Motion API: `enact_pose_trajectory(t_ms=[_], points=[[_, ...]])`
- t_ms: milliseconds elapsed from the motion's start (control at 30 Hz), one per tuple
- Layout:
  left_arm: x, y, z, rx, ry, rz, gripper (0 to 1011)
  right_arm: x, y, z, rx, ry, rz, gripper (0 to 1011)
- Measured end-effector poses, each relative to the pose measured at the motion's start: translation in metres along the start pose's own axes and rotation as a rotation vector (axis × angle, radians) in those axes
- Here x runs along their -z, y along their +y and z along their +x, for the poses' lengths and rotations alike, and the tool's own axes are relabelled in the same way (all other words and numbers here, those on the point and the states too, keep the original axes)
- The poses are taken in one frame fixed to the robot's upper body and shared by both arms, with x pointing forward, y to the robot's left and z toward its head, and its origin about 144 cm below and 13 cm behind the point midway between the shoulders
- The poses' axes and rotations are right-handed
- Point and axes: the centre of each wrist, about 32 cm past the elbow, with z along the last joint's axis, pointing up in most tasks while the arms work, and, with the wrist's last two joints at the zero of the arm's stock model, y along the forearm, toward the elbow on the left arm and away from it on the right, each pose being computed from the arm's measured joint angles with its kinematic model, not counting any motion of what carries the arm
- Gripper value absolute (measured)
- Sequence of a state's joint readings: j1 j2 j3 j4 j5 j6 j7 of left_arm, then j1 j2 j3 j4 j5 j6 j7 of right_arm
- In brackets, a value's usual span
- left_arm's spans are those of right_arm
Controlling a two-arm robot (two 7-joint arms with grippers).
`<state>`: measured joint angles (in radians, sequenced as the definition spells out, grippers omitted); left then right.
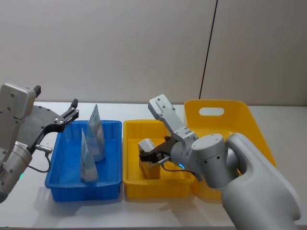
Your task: Bimanual collaborative sorting of washing and personal care products
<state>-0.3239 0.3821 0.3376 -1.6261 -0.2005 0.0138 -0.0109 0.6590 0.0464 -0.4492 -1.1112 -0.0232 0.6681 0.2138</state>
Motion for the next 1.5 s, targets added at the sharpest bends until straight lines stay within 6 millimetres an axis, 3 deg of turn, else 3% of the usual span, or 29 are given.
enact_pose_trajectory(t_ms=[667,833,1300,1500], points=[[0.0,0.0,0.0,0.0,0.0,0.0,1001,0.0002,0.0081,-0.001,-0.033,0.012,-0.014,992],[0.0,0.0,0.0,0.0,0.0,0.0,1001,-0.0001,0.0089,-0.0013,-0.04,0.014,-0.014,905],[0.0,0.0,0.0,0.0,0.0,0.0,1001,-0.0002,0.0101,-0.0015,-0.049,0.018,-0.015,455],[0.0,0.0,0.0,0.0,0.0,0.0,1001,-0.0003,0.0103,-0.0016,-0.05,0.018,-0.013,341]])
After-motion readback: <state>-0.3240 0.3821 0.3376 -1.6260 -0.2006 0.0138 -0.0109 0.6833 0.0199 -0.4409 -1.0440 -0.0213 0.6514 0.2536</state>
